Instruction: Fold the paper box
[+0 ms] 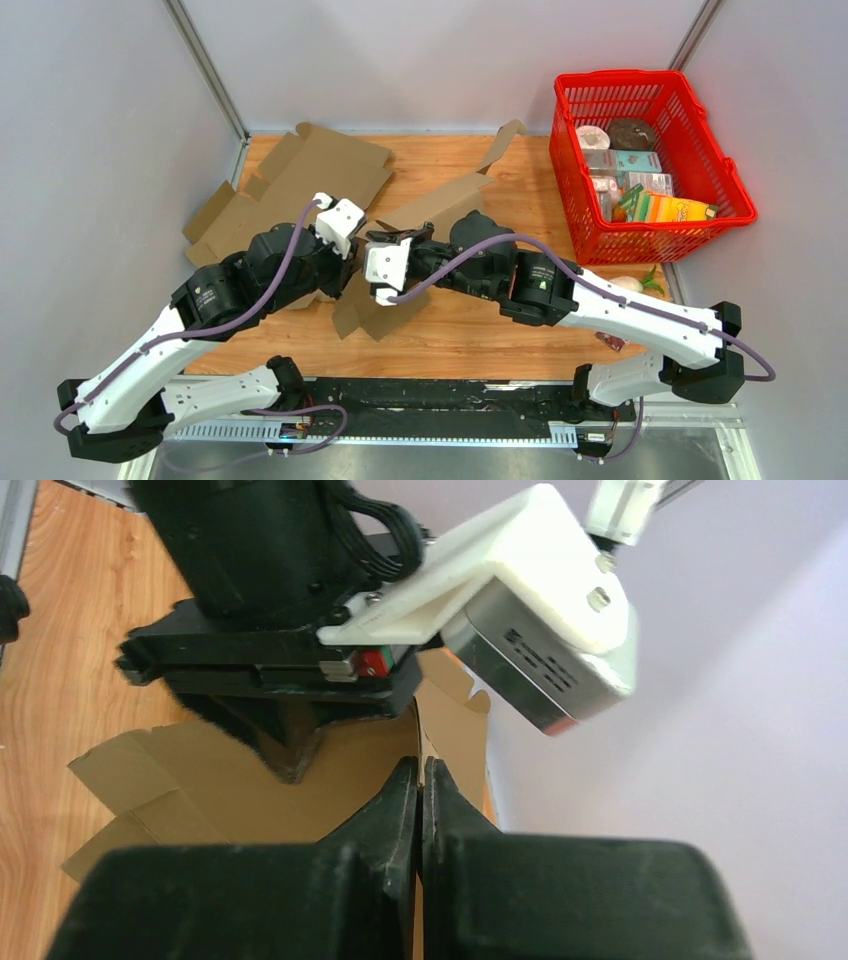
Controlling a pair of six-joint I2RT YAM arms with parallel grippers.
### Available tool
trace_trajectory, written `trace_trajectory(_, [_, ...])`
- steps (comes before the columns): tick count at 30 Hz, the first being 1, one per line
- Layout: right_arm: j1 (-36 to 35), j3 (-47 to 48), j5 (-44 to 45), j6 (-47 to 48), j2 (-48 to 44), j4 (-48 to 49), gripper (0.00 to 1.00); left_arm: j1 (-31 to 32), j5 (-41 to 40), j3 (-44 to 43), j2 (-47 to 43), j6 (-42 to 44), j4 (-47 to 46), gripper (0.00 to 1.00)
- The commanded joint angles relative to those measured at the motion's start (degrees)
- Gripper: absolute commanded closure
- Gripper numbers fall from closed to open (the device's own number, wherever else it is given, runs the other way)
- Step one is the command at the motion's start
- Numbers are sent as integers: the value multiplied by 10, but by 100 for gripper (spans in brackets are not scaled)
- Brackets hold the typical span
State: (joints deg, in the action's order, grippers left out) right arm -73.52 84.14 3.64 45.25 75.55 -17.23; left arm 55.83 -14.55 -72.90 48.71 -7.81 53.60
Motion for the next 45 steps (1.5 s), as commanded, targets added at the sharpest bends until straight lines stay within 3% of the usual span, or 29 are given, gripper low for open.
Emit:
trace_trajectory(1, [27,-3,39,-49,-7,66,100,-1,-20,-22,-14,-34,25,62])
trace_trajectory(2, [35,-9,44,-60,-9,72,100,-1,-37,-24,-20,-39,24,43])
trace_trajectory(5, [57,-20,47,-92,-19,84,100,-1,-81,-30,-55,-51,21,31])
trace_trajectory(14, [151,3,67,-204,-22,104,100,-1,-230,7,-196,-74,-27,31])
trace_trajectory(20, [216,31,85,-294,-15,93,100,-1,-268,35,-207,-97,-11,27])
trace_trajectory(25, [258,32,76,-377,-23,77,100,-1,-277,93,-210,-80,-83,19])
trace_trajectory(29, [259,40,44,-397,-42,76,100,-9,-276,87,-170,-23,-142,20])
trace_trajectory(31, [258,59,-2,-419,-41,67,100,-58,-250,75,-143,-18,-149,20])
trace_trajectory(34, [258,115,-27,-445,-37,41,100,-169,-138,50,-114,-46,-155,21])
trace_trajectory(36, [259,159,-67,-482,-34,23,100,-208,-73,41,-108,-61,-169,22])
trace_trajectory(41, [258,230,-142,-574,-41,-14,100,-225,-54,29,-144,-57,-209,24])
trace_trajectory(45, [258,242,-111,-620,-65,-44,100,-225,-54,29,-199,-61,-209,25])
